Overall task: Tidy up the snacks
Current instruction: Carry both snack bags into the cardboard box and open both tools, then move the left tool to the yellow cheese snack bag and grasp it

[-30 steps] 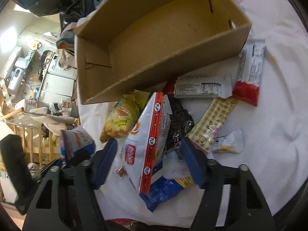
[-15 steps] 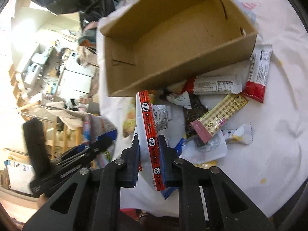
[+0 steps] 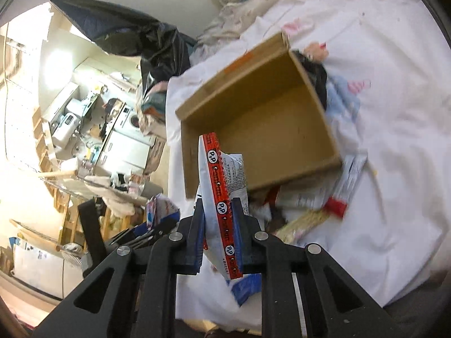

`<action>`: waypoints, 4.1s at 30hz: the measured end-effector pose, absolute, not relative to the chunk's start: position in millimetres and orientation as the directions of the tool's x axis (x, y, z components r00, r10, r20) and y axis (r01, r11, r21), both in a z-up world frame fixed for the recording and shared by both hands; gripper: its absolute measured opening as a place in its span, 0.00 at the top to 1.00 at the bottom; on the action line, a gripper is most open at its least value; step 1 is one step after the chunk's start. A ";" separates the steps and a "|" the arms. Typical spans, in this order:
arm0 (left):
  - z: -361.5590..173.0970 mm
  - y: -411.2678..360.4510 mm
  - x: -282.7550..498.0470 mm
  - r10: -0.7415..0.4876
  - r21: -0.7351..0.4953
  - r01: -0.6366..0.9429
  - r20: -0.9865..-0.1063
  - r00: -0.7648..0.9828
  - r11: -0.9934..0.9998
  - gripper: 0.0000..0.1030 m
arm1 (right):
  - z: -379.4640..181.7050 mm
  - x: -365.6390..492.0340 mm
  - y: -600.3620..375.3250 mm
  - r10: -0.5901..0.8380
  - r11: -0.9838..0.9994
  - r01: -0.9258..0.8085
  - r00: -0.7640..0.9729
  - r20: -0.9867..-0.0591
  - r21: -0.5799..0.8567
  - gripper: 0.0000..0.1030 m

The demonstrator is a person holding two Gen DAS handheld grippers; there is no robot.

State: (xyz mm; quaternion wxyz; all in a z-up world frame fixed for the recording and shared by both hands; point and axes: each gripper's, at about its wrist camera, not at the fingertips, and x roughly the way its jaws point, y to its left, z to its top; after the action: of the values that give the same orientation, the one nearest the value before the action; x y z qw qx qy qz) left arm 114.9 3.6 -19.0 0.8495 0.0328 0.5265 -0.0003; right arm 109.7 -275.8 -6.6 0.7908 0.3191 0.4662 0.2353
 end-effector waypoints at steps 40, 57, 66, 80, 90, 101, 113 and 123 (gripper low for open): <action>-27.3 -49.2 216.8 0.043 0.111 0.081 -0.809 0.587 0.991 0.52 | -63.7 221.8 -243.6 0.639 0.741 -0.093 0.398 -0.658 0.665 0.82; -34.6 -66.7 211.5 0.028 0.139 0.149 -0.815 0.579 0.979 0.33 | -64.6 227.0 -234.0 0.630 0.756 -0.098 0.380 -0.677 0.648 0.79; -26.3 -53.7 208.7 -0.030 0.048 0.117 -0.807 0.590 0.992 0.10 | -57.5 227.7 -238.6 0.533 0.825 -0.083 0.441 -0.722 0.559 0.34; -15.6 -34.3 195.7 -0.065 -0.025 0.074 -0.795 0.604 0.997 0.10 | -32.7 216.1 -247.9 0.513 0.840 -0.136 0.515 -0.687 0.525 0.26; -6.8 -9.2 166.6 -0.055 -0.048 0.029 -0.792 0.609 0.998 0.10 | -17.8 177.7 -257.9 0.475 0.858 -0.117 0.549 -0.688 0.500 0.20; -14.8 16.3 129.4 -0.077 -0.134 -0.059 -0.820 0.568 0.989 0.10 | -29.0 130.3 -273.9 0.449 0.867 -0.068 0.534 -0.716 0.493 0.16; -46.3 50.2 119.9 -0.077 -0.218 -0.239 -0.870 0.486 0.946 0.10 | -49.0 112.4 -288.1 0.404 0.878 0.025 0.500 -0.766 0.479 0.15; -94.7 6.1 141.9 -0.153 -0.230 -0.195 -0.926 0.344 0.954 0.10 | -55.2 118.2 -282.3 0.409 0.877 0.029 0.479 -0.777 0.479 0.15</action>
State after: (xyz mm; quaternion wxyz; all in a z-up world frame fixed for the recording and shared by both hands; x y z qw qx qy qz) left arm 141.9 6.1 -94.7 0.8055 -0.1519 0.5727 0.0129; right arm 118.2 -282.3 -55.2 0.8313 0.2201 0.4975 0.1141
